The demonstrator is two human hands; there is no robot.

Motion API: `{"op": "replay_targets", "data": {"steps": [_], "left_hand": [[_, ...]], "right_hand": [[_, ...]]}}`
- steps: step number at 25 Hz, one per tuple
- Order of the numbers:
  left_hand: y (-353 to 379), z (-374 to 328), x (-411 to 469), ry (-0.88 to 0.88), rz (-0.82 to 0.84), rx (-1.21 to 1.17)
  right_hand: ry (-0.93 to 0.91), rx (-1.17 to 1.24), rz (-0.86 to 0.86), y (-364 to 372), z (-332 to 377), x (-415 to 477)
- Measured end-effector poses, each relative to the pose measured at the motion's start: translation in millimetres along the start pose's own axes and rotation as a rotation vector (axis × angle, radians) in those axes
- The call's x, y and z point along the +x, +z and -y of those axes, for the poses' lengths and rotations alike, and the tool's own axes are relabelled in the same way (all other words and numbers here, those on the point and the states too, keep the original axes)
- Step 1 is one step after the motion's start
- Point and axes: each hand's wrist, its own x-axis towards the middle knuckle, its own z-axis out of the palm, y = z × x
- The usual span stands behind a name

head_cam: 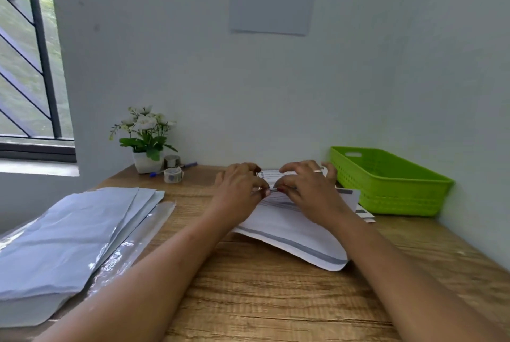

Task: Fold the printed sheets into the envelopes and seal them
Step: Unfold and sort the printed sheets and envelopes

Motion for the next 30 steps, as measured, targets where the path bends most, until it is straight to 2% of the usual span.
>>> {"op": "replay_targets", "data": {"steps": [3,7,22,30], "left_hand": [[-1,-8,-2,0.057,0.027,0.031],[-8,-6,-3,0.049,-0.034,0.066],[-23,17,-2,-0.054,-0.004,0.005],[-15,0,-4,0.186,-0.042,0.257]], "right_hand": [[-0.042,-0.014,0.000,-1,6,-2],[-0.081,-0.031,-0.075,-3,4,-3],[0.231,-0.077,0.026,-21,-47,-15],[0.125,-0.026,-0.004,-14,-25,-8]]}}
